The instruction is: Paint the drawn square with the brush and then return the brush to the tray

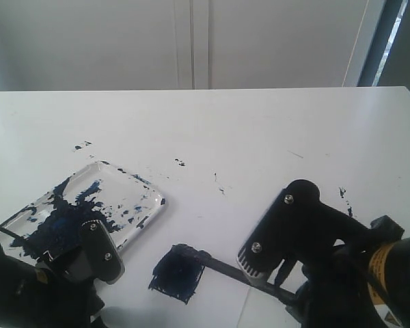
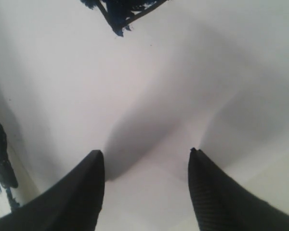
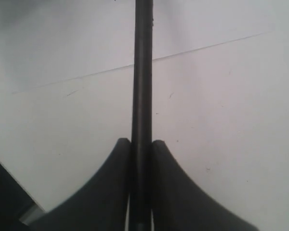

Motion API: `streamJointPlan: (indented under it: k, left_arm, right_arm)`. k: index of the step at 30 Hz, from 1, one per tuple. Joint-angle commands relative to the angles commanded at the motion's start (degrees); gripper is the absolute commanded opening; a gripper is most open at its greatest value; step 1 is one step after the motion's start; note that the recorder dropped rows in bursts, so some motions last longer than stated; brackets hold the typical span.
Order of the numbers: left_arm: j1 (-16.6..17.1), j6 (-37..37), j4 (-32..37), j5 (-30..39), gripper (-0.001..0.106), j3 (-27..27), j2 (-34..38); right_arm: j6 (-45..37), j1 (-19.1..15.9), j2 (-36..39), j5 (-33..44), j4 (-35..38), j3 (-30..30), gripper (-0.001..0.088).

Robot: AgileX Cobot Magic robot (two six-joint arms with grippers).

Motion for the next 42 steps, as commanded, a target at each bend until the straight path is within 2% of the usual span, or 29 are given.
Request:
streamJointPlan:
  k: [11,25,31,36,42]
  left_arm:
    - [0.0,0.0,0.0,0.0,0.058,0.0,0.0]
    - [0.0,0.0,0.0,0.0,0.058,0.0,0.0]
    - [0.0,-0.2,0.0,-0.1,0.058,0.0,0.0]
    - [0.0,-1.5,0.0,1.2,0.058,0.0,0.0]
    - [0.0,-1.5,-0.2,3.9,0.058,0.0,0.0]
  right_arm:
    - [0.0,0.0,4.8,2.8,-1.0,0.0,0.0]
    - [1.2,0.0,4.2,1.2,-2.2,-2.2,0.0]
    - [1.2,0.0,1.1,1.8,-2.4,-4.2,0.0]
    - [0.0,0.0,1.9,-6.4,-2.6,-5.5,0.0]
    - [-0.4,0.0,6.9,-11.5,-5.0,-5.5,0.0]
